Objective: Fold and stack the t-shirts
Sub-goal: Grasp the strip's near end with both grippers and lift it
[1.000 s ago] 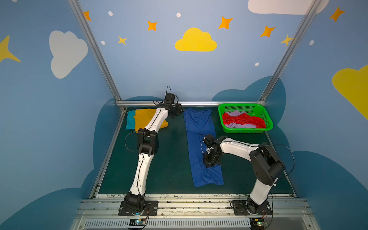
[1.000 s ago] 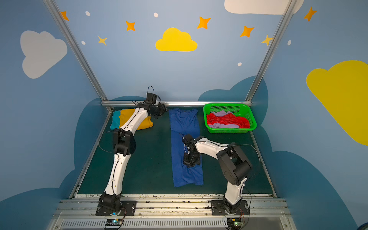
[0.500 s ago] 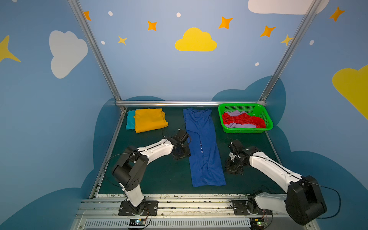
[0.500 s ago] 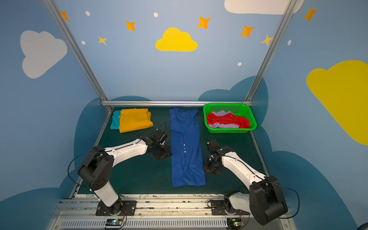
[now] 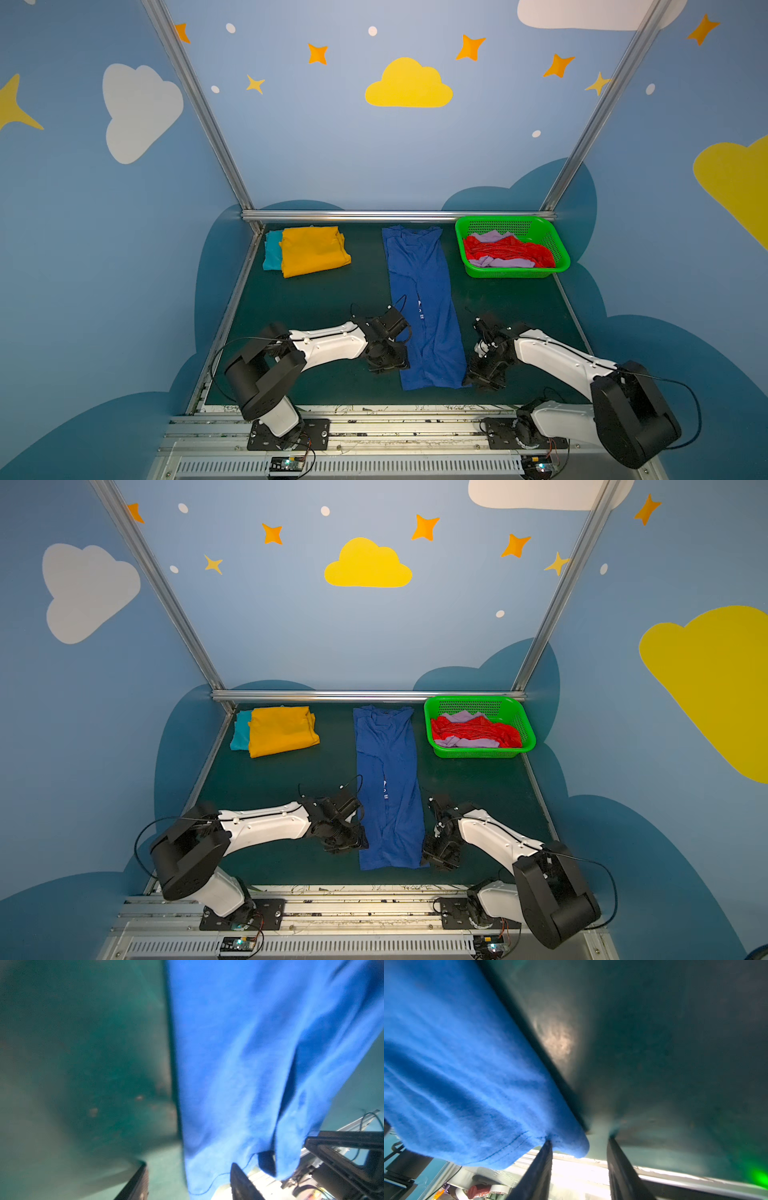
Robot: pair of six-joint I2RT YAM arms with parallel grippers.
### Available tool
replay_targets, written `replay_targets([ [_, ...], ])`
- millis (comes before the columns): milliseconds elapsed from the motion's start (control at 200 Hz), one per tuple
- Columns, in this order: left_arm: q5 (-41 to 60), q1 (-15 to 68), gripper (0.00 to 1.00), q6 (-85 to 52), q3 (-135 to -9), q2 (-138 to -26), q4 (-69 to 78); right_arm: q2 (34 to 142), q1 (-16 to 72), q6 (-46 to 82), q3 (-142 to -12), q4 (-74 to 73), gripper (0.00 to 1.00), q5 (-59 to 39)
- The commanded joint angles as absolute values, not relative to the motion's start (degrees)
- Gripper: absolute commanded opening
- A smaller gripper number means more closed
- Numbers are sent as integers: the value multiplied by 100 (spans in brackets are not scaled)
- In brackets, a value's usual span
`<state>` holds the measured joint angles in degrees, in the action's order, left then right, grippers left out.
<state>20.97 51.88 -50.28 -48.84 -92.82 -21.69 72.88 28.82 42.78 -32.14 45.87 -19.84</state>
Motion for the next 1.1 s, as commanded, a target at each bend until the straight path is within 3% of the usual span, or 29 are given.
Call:
replay_targets([
  [0,2403,5483,61,-5154,-4739,-9459,-2283,7270,2953,4407,-2958,4188,39,-2055],
  [170,2475,5866,55,-5144,-5050,-9834,-2438,7081,2880,4464,-2939,4116,22,-1891],
  [316,2374,6030,34,-5249,-5067,-9914,-2701,7053,2839,4495,-2928,3932,0,-1905],
  [406,2218,6021,18,-5315,-4998,-9852,-2853,7020,2855,4478,-2928,3866,0,-1958],
  [526,2121,6020,4,-5406,-4945,-9742,-2957,6791,2936,4447,-2934,4070,0,-1906],
  [816,1955,6241,4,-5875,-4886,-9084,-3161,5603,3796,5071,-2991,5000,0,-1628],
  [1092,1459,5941,4,-5689,-5821,-8596,-4117,5317,3812,4936,-3744,5103,0,-866],
])
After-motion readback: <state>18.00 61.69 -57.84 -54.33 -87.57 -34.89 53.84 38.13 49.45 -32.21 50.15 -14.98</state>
